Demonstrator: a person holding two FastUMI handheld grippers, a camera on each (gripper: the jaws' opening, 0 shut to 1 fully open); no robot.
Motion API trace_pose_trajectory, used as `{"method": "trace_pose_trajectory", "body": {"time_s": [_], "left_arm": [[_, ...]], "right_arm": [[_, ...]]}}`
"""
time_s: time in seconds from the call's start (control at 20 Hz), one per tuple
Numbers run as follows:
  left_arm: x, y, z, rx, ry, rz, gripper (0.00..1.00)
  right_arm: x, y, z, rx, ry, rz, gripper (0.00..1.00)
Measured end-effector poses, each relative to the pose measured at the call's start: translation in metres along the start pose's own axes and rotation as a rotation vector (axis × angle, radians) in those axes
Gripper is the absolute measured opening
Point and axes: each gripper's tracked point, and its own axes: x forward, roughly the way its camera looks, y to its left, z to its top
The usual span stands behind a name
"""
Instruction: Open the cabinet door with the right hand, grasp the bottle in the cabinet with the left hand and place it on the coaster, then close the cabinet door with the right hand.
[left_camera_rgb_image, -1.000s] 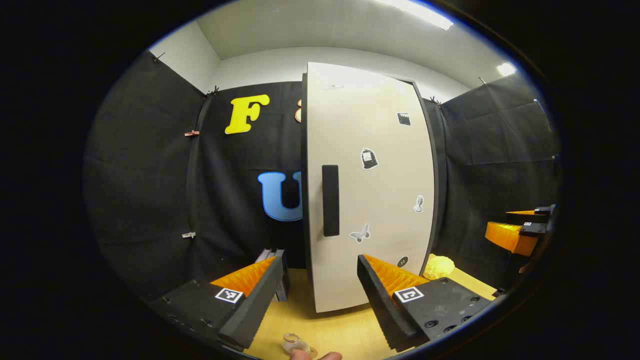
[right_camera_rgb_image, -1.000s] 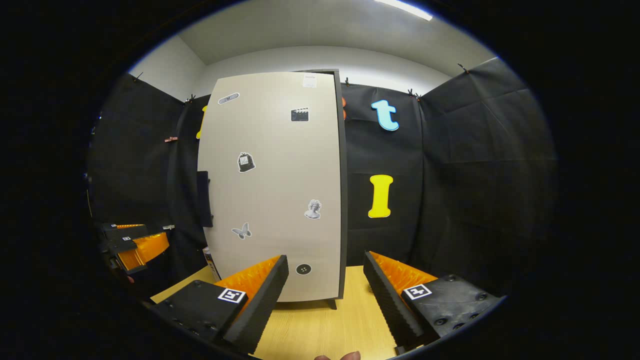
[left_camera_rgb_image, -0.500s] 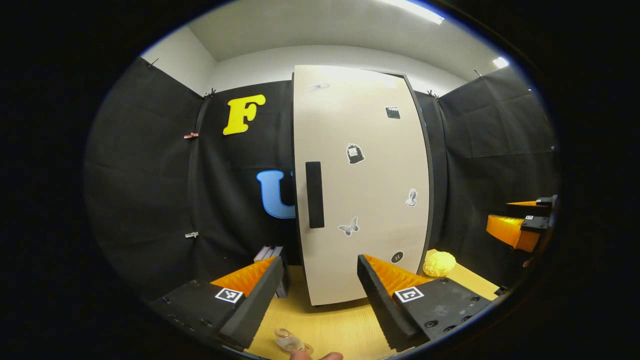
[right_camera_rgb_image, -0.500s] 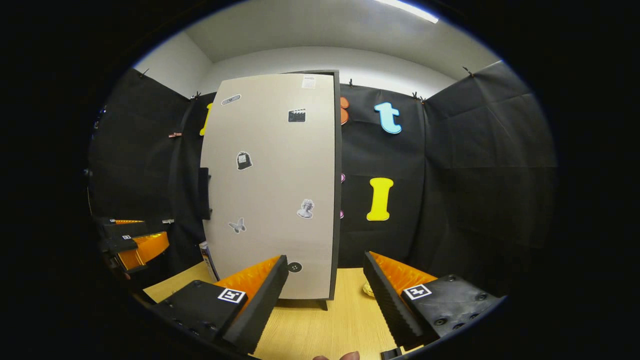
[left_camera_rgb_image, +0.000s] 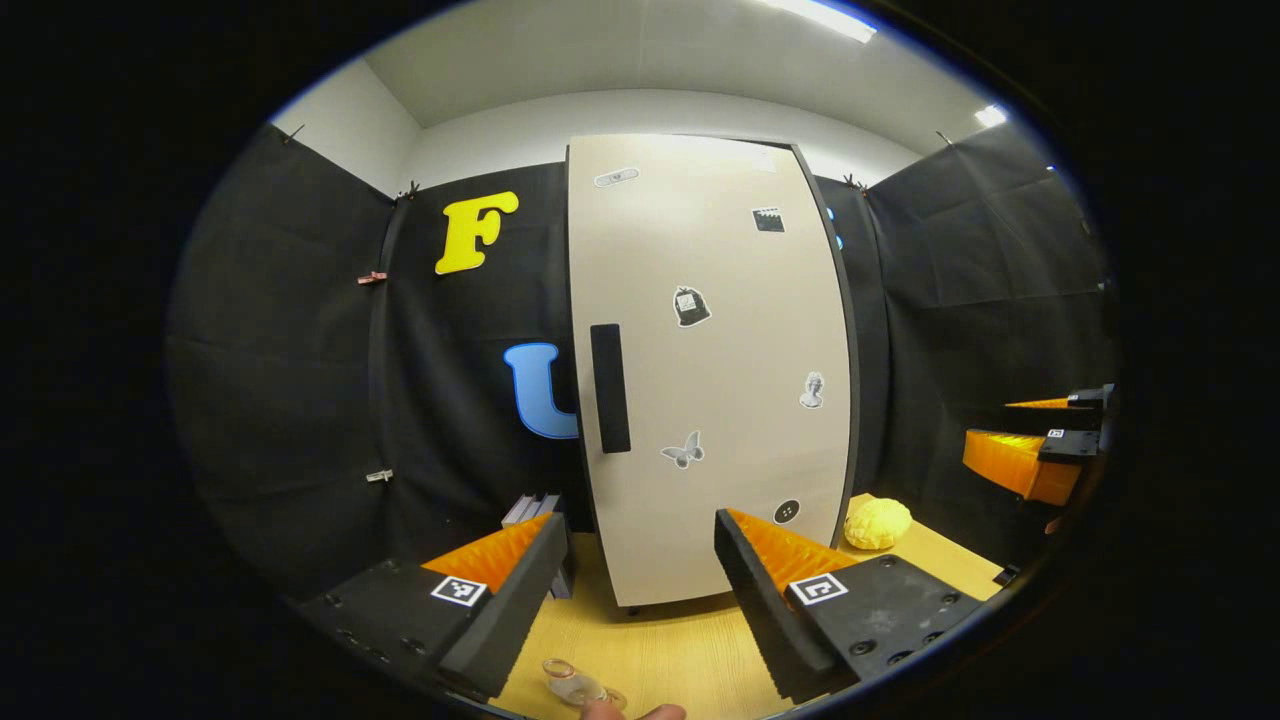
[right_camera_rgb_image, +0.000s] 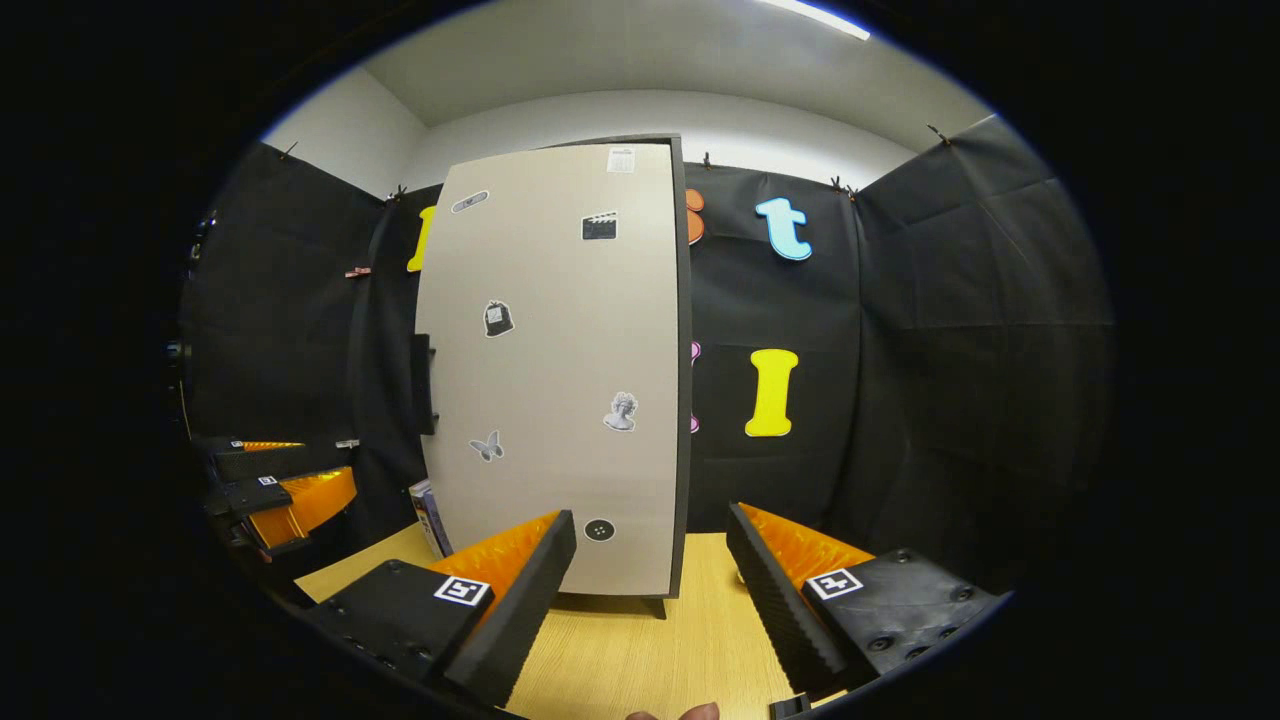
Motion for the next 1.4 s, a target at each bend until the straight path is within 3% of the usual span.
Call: {"method": "trace_pose_trajectory", "body": {"time_s": [1.4], "left_arm": [[0.002, -0.015, 0.001, 0.004, -0.006, -0.032, 0.93]], "right_arm": [[-0.010, -0.006, 0.002, 0.001, 0.015, -0.014, 0.99]]}}
